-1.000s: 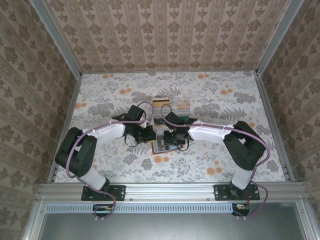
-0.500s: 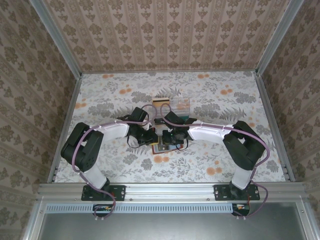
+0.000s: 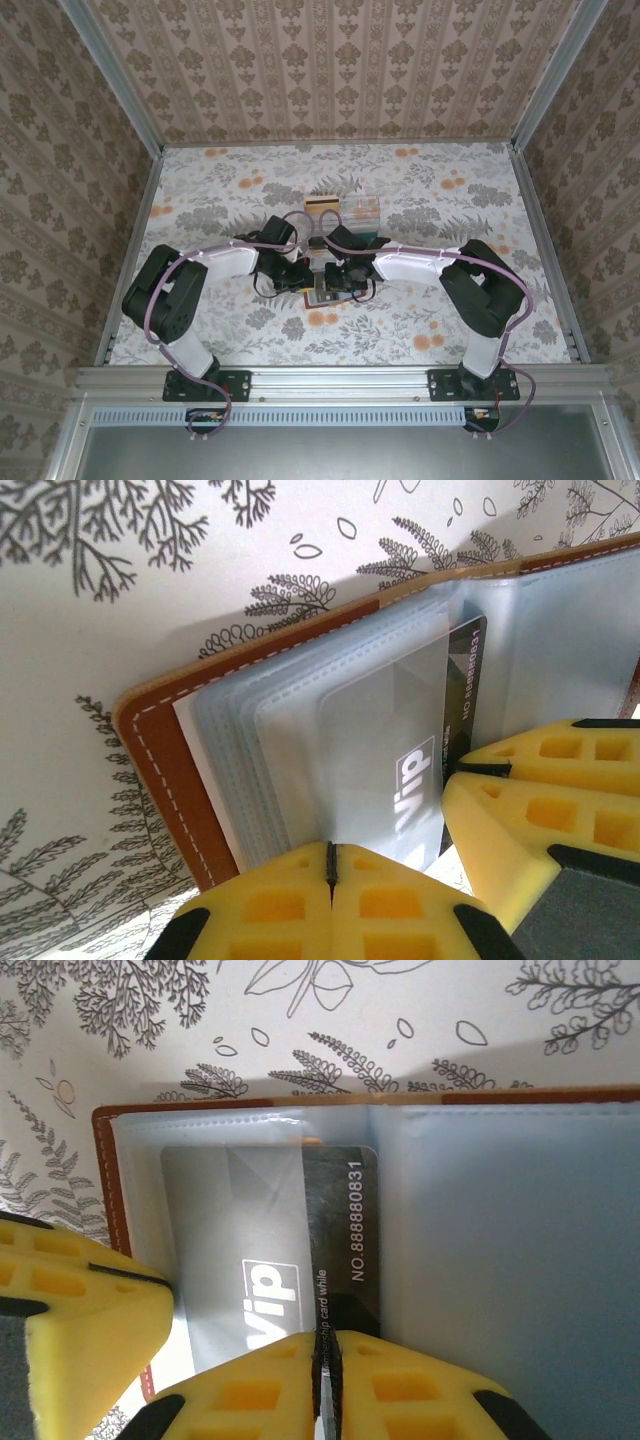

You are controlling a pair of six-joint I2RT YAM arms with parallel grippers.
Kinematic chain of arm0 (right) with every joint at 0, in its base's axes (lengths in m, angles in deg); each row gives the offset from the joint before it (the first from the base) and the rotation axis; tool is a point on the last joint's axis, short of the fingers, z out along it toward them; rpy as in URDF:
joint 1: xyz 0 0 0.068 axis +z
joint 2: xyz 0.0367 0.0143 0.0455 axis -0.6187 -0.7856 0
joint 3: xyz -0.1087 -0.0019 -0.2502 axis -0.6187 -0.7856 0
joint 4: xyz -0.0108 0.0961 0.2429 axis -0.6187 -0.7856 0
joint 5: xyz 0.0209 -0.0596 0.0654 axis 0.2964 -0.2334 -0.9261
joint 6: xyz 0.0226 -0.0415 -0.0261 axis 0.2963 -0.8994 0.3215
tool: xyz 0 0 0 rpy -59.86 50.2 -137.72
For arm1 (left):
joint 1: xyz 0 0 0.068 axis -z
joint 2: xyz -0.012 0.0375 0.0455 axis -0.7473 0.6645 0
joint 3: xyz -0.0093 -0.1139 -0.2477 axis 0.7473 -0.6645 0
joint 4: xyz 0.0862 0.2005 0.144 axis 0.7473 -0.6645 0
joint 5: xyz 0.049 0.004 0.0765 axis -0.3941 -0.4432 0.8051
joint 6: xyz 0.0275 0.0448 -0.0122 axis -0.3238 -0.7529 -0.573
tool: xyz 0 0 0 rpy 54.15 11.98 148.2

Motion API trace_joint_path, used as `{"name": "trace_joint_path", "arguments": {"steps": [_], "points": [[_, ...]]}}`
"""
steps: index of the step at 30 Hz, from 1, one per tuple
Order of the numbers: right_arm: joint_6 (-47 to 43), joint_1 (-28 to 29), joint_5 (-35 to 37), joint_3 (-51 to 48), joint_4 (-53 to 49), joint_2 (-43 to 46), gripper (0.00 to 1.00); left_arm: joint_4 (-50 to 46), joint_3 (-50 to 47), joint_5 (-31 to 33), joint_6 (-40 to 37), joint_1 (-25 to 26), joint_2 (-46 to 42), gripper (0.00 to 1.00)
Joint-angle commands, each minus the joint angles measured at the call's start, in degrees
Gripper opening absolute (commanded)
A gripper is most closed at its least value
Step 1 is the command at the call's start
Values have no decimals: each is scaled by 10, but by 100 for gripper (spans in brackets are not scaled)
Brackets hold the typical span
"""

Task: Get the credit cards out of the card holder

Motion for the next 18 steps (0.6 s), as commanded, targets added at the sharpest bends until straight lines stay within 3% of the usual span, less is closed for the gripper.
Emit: {"name": "trace_joint_path", "arguments": {"steps": [1, 10, 18], "points": [[-2, 2, 35, 0, -46, -5, 15, -36, -10, 23, -17, 1, 20, 0], [-7, -1, 42, 4, -54, 11, 16, -36, -12, 24, -19, 1, 20, 0], [16, -16, -1, -32, -1, 34, 26, -34, -10, 22, -20, 2, 22, 0]]}}
